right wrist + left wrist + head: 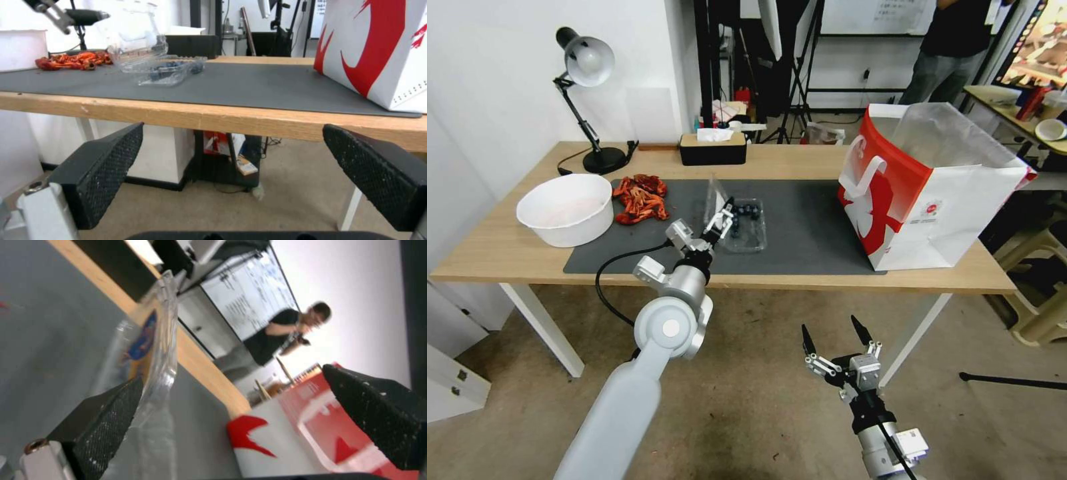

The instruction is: Close the takeout container lid, then place the container into the takeout bag.

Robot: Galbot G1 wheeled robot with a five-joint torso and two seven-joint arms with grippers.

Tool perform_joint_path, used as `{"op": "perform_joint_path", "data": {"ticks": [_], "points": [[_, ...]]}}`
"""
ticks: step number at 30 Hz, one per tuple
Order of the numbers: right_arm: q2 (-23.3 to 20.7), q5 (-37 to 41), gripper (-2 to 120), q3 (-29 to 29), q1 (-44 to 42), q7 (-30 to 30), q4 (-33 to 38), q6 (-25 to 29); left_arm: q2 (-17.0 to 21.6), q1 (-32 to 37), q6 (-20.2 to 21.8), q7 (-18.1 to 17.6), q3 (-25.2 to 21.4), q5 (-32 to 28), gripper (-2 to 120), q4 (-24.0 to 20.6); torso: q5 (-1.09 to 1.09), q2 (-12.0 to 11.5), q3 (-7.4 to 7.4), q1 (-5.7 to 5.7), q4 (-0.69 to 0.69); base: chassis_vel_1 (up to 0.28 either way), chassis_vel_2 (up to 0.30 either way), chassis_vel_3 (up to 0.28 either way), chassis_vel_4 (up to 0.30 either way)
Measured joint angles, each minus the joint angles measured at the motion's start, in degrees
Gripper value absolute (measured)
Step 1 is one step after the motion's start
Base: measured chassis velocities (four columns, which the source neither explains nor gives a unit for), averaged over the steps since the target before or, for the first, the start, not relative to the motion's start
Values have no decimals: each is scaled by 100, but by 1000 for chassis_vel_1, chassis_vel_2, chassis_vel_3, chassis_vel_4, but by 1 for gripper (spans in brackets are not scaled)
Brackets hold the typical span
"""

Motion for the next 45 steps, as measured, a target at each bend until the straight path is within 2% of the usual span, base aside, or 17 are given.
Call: {"op": "perform_joint_path", "data": {"ticks": [6,12,15,17,19,20,22,24,25,28,31,32,36,37,39,44,45], "points": [[11,6,100,12,-27,-8,17,5,4,-234,235,13,146,-133,100,95,1,0,0,0,0,0,0,0,0],[19,55,100,23,-7,-38,68,-4,12,-513,402,-157,382,-312,99,416,0,0,0,0,0,0,0,0,0],[32,112,100,10,37,-80,92,-24,-4,-692,471,-332,503,-384,86,626,0,-1,0,0,0,0,0,0,0],[37,140,100,4,57,-90,94,-34,-16,-741,489,-391,529,-400,83,682,0,-1,0,0,-1,0,0,0,0],[43,193,100,-1,107,-113,95,-60,-23,-788,548,-474,576,-405,72,763,0,-1,0,0,0,0,0,0,0],[43,193,100,-1,107,-113,95,-60,-23,-788,548,-474,576,-405,72,763,0,-1,0,0,0,0,0,0,0],[42,239,100,-4,159,-125,97,-89,-18,-799,625,-526,619,-402,64,793,1,-1,0,0,0,0,0,0,0],[3,431,100,-10,282,-149,128,-173,-6,-807,716,-595,685,-349,52,822,0,-1,0,0,0,0,0,0,0],[3,431,100,-10,282,-149,128,-173,-6,-807,716,-595,685,-349,52,822,0,-1,0,0,0,0,0,0,0],[-71,736,100,-7,460,-197,197,-293,5,-840,793,-682,731,-281,42,839,0,-1,0,0,0,0,0,0,0],[-260,1533,100,-5,805,-310,337,-576,41,-888,882,-782,771,-198,28,849,1,-1,1,0,0,0,0,0,0],[-260,1533,100,-5,805,-310,337,-576,41,-888,882,-782,771,-198,28,849,1,-1,1,0,0,0,0,0,0],[-592,2887,100,29,1363,-455,505,-1071,70,-916,963,-902,794,-124,10,922,0,-1,1,0,0,0,0,0,0],[-592,2887,100,29,1363,-455,505,-1071,70,-916,963,-902,794,-124,10,922,0,-1,1,0,0,0,0,0,0],[-766,3654,100,31,1728,-357,538,-1325,77,-921,985,-936,796,-104,1,963,0,-1,1,0,2,0,0,0,0],[-1015,4814,100,-16,2480,36,462,-1737,96,-923,995,-997,788,-98,0,995,1,-1,1,0,0,0,0,0,0],[-1015,4814,100,-16,2480,36,462,-1737,96,-923,995,-997,788,-98,0,995,1,-1,1,0,0,0,0,0,0]]}}
